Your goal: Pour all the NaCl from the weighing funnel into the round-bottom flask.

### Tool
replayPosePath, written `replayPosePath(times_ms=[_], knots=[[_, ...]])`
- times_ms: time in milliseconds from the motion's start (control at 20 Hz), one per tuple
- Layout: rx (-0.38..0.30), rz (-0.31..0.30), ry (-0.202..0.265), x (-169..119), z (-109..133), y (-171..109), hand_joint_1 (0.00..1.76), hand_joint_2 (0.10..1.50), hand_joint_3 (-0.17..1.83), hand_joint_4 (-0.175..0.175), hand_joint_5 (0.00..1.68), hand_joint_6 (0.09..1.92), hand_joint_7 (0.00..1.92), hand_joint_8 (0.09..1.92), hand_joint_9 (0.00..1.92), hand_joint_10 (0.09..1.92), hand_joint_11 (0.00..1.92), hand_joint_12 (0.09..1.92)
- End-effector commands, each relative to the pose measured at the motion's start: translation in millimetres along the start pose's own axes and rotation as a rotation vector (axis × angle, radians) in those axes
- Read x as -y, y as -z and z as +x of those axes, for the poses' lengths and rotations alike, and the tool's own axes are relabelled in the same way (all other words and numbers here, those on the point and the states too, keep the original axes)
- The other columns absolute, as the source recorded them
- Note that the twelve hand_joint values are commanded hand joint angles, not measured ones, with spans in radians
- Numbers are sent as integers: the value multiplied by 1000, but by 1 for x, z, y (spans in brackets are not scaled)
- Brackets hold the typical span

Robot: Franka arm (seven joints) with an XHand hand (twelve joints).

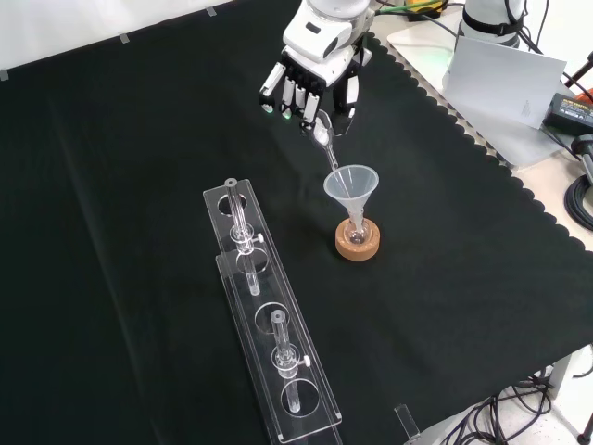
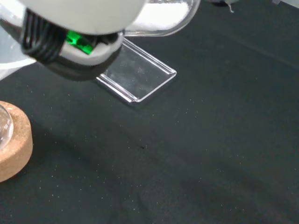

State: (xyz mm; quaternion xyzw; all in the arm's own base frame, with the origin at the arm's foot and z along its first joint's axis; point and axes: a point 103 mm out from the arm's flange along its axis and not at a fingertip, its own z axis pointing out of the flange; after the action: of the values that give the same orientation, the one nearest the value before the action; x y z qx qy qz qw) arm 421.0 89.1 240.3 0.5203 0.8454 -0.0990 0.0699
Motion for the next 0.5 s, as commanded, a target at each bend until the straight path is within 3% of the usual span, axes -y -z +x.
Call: replayPosePath(times_ms=[50, 500], knots=[[23, 12, 26, -3, 1, 2, 1150, 620, 589, 175, 1537, 114, 1731, 87, 1405, 110, 358, 1414], [68, 21, 57, -6, 1, 7, 1153, 600, 622, 175, 1549, 104, 1746, 87, 1406, 107, 356, 1414]])
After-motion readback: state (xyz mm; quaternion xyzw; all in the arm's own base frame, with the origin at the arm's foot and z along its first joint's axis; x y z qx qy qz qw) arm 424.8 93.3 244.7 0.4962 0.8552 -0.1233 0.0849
